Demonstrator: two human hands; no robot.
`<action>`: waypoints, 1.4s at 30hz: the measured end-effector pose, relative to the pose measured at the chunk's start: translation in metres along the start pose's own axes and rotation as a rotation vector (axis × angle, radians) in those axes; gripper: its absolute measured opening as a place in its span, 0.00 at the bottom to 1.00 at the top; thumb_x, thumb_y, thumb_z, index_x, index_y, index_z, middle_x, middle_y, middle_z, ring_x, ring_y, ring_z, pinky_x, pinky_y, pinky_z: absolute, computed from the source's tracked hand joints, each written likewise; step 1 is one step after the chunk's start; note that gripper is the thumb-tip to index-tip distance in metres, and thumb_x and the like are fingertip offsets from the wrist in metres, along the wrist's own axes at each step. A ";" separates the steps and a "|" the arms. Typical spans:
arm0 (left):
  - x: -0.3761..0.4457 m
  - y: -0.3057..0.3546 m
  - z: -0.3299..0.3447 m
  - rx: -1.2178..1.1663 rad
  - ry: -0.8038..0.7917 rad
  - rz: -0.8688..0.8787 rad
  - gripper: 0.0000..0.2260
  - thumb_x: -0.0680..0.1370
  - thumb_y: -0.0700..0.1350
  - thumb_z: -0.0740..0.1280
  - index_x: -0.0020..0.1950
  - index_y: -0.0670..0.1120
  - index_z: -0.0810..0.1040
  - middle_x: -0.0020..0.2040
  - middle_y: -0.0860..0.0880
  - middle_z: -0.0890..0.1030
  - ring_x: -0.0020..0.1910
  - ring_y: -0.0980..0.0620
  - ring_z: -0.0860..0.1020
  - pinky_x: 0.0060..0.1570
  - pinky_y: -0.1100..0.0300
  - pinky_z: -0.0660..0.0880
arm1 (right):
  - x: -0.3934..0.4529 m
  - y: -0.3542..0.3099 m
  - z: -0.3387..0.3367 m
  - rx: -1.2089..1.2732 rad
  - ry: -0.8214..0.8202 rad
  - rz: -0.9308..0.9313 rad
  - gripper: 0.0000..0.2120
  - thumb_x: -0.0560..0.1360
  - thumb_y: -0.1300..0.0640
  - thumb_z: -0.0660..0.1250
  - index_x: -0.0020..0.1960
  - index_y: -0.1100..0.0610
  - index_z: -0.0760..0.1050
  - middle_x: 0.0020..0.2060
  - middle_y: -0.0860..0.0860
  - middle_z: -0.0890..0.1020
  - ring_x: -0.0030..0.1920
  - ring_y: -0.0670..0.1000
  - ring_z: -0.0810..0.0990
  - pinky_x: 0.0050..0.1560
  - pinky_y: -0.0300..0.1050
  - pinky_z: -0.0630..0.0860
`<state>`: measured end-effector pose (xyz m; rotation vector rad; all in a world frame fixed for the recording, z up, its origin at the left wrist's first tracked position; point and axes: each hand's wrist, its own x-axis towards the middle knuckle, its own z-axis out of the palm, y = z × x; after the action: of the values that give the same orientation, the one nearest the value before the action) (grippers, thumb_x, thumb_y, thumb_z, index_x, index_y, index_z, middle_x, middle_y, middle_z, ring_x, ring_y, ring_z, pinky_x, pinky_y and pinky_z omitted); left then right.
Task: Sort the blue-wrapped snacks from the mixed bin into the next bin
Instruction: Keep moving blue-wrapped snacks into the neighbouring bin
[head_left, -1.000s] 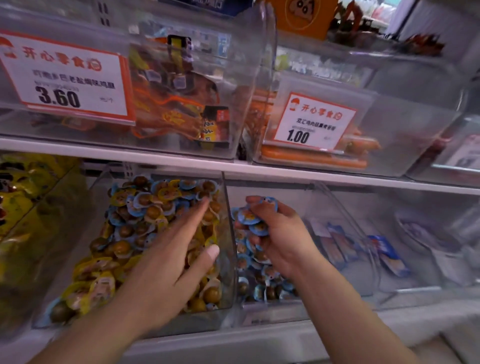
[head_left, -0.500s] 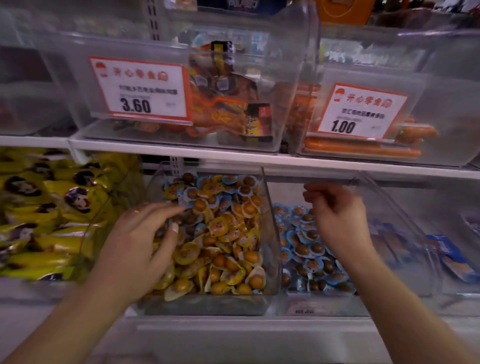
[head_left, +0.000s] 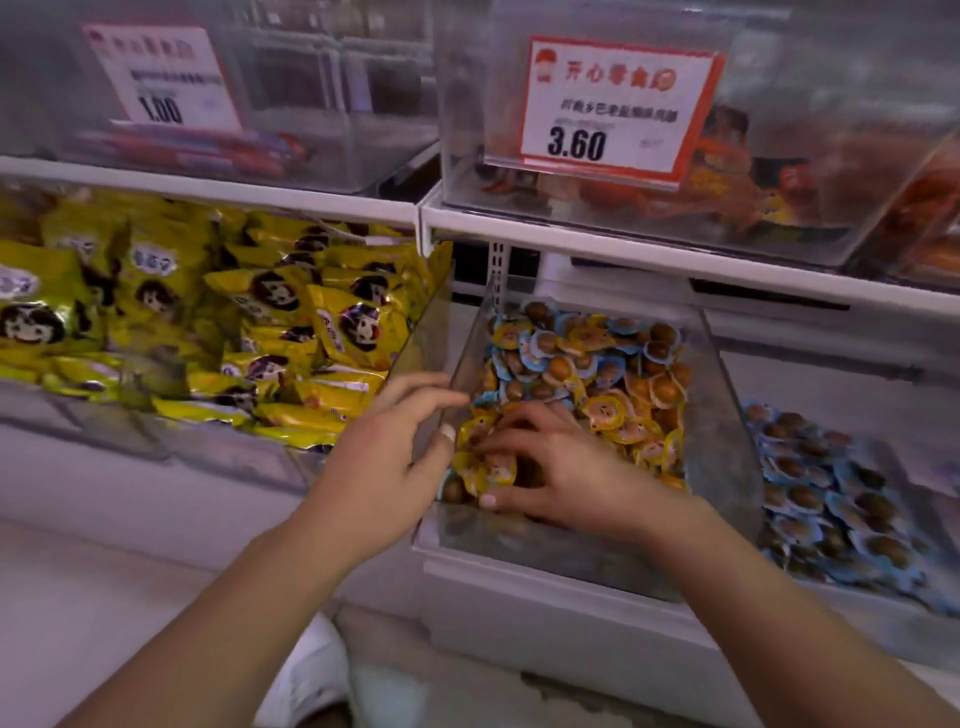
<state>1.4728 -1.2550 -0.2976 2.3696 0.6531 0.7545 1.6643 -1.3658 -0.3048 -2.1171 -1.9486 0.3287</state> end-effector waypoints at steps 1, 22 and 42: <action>0.000 -0.001 -0.001 -0.005 -0.027 -0.007 0.13 0.81 0.46 0.64 0.64 0.55 0.78 0.67 0.61 0.69 0.64 0.61 0.72 0.63 0.57 0.72 | 0.002 0.005 -0.002 -0.042 -0.005 -0.002 0.29 0.70 0.31 0.67 0.68 0.39 0.73 0.64 0.46 0.70 0.66 0.52 0.66 0.68 0.51 0.67; -0.001 0.008 -0.008 0.579 -0.265 0.303 0.16 0.71 0.55 0.56 0.42 0.55 0.84 0.75 0.54 0.69 0.80 0.48 0.52 0.76 0.37 0.47 | -0.041 -0.006 -0.027 -0.022 -0.178 -0.052 0.13 0.81 0.52 0.61 0.60 0.53 0.81 0.53 0.50 0.81 0.57 0.48 0.75 0.63 0.42 0.68; 0.001 0.005 -0.003 0.799 -0.400 0.312 0.20 0.71 0.62 0.72 0.57 0.53 0.77 0.63 0.53 0.76 0.72 0.43 0.69 0.75 0.35 0.51 | -0.042 -0.012 -0.013 0.068 -0.150 0.065 0.16 0.82 0.56 0.57 0.65 0.51 0.78 0.57 0.47 0.81 0.60 0.48 0.75 0.57 0.44 0.71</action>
<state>1.4728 -1.2572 -0.2916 3.2789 0.4596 0.0953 1.6541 -1.4073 -0.2886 -2.1723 -1.9208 0.5733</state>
